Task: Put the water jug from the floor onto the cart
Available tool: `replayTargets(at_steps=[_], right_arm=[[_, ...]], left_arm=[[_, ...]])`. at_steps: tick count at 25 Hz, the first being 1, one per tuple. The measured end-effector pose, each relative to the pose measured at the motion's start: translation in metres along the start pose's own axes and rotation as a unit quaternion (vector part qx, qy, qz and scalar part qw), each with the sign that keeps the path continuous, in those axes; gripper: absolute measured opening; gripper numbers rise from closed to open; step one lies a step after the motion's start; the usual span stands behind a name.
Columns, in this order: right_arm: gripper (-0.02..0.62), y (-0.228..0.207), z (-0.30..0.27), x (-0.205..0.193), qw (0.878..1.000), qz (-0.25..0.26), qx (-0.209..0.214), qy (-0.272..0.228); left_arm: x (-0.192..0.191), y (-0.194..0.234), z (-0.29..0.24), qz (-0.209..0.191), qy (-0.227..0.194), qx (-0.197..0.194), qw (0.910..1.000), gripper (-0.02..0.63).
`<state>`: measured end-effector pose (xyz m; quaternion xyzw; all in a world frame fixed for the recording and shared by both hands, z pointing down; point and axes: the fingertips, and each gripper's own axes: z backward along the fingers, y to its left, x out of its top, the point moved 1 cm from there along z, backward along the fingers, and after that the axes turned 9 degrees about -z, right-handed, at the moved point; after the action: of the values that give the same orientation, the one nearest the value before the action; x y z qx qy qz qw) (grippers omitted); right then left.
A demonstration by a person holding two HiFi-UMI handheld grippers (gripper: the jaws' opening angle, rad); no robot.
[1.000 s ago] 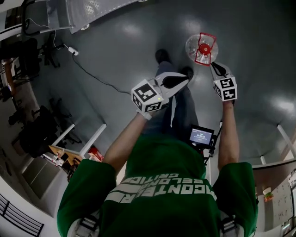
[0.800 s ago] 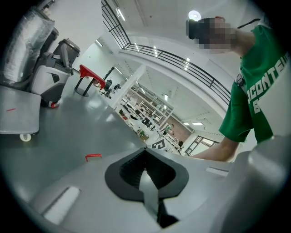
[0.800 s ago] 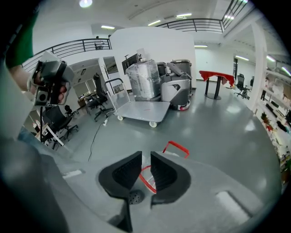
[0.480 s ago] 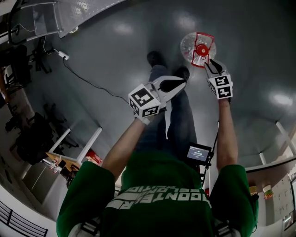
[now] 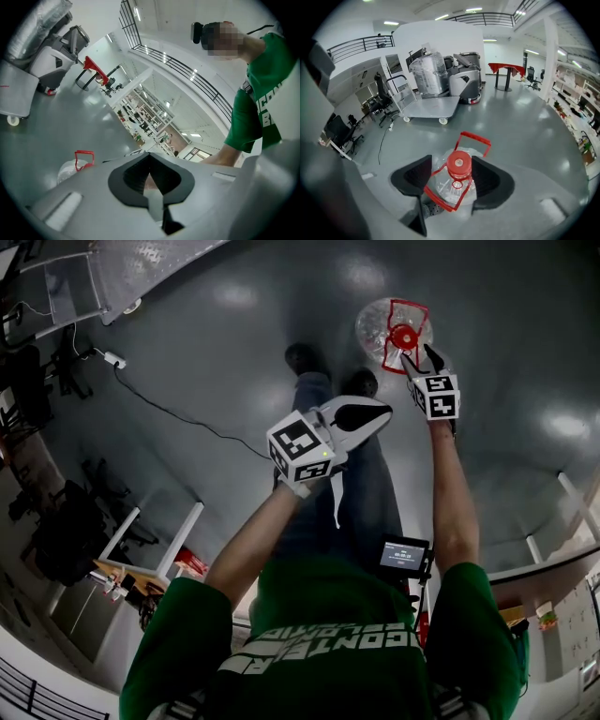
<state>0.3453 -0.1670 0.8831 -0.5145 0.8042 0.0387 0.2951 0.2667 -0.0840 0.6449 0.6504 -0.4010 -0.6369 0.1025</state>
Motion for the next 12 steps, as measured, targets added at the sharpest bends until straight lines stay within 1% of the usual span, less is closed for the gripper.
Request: replayTargets(at_steps=[3,6,12], right_arm=[[0.287,-0.004,-0.012,0.000,1.000,-0.012,-0.002,0.001],[0.322,-0.009,-0.026,-0.005,1.000,-0.011,-0.007,0.012],[0.339,-0.020,-0.056,-0.021,0.999,-0.016,-0.005,0.044]], left_arm=[[-0.004,-0.007,-0.009,0.000,0.007,-0.017,0.9998,0.009],[-0.004,-0.012,-0.012,0.004,0.007,-0.024,0.9997,0.009],[-0.008,-0.011,-0.010,0.011,0.014,-0.019,0.9997,0.009]])
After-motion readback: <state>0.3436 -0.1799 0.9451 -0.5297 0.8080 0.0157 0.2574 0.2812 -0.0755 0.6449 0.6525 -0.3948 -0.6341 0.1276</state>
